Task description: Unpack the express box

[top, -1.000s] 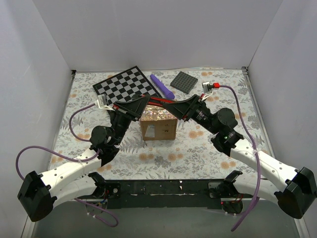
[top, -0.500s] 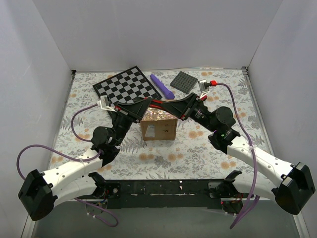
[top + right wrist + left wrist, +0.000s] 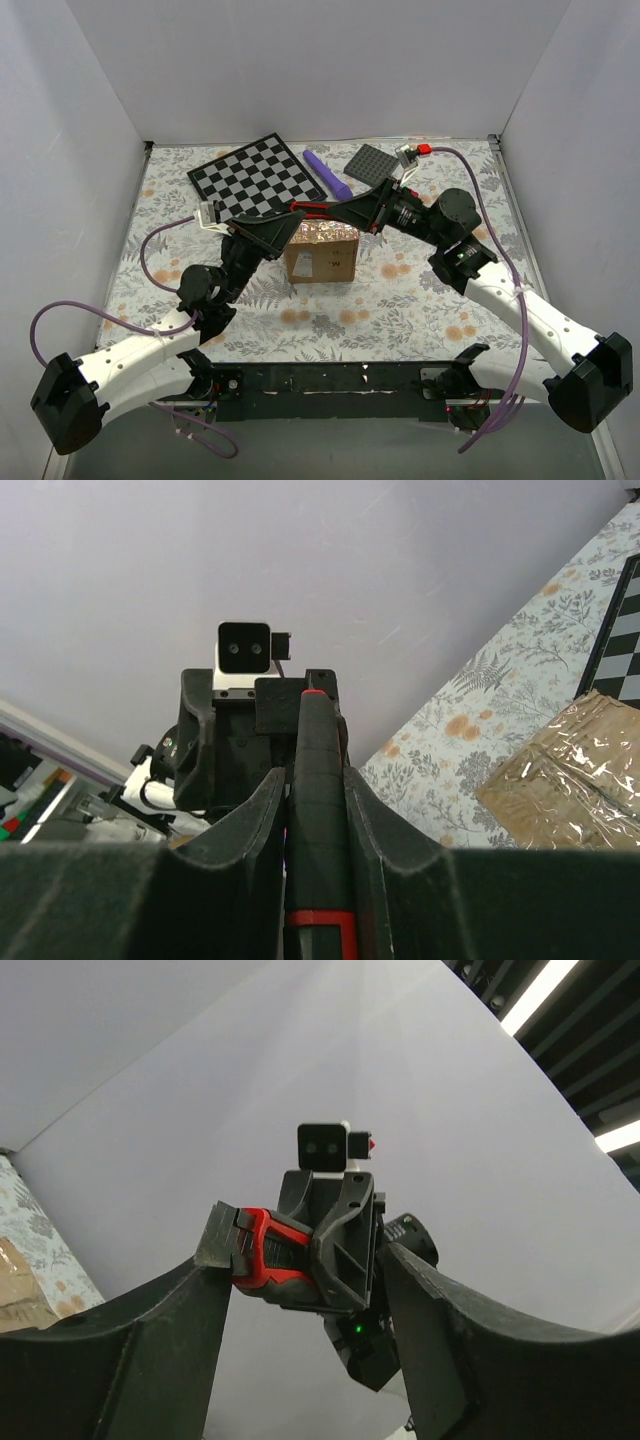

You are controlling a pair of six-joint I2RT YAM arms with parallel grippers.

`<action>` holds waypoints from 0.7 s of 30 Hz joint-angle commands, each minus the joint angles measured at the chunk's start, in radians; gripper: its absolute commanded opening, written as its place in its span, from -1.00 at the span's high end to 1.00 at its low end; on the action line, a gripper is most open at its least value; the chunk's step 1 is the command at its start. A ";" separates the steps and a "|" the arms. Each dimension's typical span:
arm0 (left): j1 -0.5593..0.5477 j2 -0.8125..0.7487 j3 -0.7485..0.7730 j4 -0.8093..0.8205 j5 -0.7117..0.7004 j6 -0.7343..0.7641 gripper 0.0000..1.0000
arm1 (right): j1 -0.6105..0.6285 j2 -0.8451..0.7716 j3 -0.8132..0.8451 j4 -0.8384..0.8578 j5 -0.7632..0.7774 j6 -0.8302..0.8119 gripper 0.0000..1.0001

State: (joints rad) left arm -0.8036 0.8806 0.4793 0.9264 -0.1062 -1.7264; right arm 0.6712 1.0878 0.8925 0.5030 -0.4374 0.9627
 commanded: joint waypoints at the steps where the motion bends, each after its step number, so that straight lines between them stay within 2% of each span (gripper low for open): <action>1: -0.002 -0.012 -0.010 0.009 0.078 0.004 -0.12 | -0.024 0.020 0.121 -0.101 -0.133 -0.081 0.97; 6: -0.002 0.027 0.019 0.015 0.105 -0.005 -0.07 | -0.024 0.052 0.190 -0.167 -0.185 -0.107 0.97; 10: -0.002 0.037 0.041 0.000 0.105 0.002 -0.13 | -0.022 0.066 0.220 -0.202 -0.221 -0.124 0.97; 12: -0.002 0.040 0.045 0.008 0.105 0.014 -0.07 | -0.022 0.067 0.218 -0.205 -0.231 -0.125 0.97; 13: -0.002 0.043 0.051 0.008 0.105 0.019 0.14 | -0.024 0.067 0.215 -0.205 -0.238 -0.127 0.97; 16: -0.002 0.049 0.062 0.014 0.105 0.021 0.55 | -0.024 0.066 0.214 -0.215 -0.244 -0.130 0.97; 17: -0.002 0.055 0.062 0.015 0.105 0.021 0.83 | -0.022 0.066 0.214 -0.216 -0.245 -0.131 0.97; 18: -0.002 0.060 0.065 0.011 0.105 0.019 1.00 | -0.022 0.064 0.212 -0.216 -0.245 -0.131 0.97; 20: -0.002 0.067 0.082 -0.007 0.137 0.016 1.00 | -0.022 0.064 0.214 -0.215 -0.245 -0.130 0.97; 21: -0.002 0.069 0.087 -0.023 0.135 0.016 1.00 | -0.024 0.064 0.214 -0.216 -0.242 -0.127 0.89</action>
State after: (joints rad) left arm -0.8017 0.9340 0.5034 0.9447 0.0032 -1.7508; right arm 0.6437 1.1587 1.0760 0.3019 -0.6872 0.8841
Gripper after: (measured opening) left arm 0.162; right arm 0.309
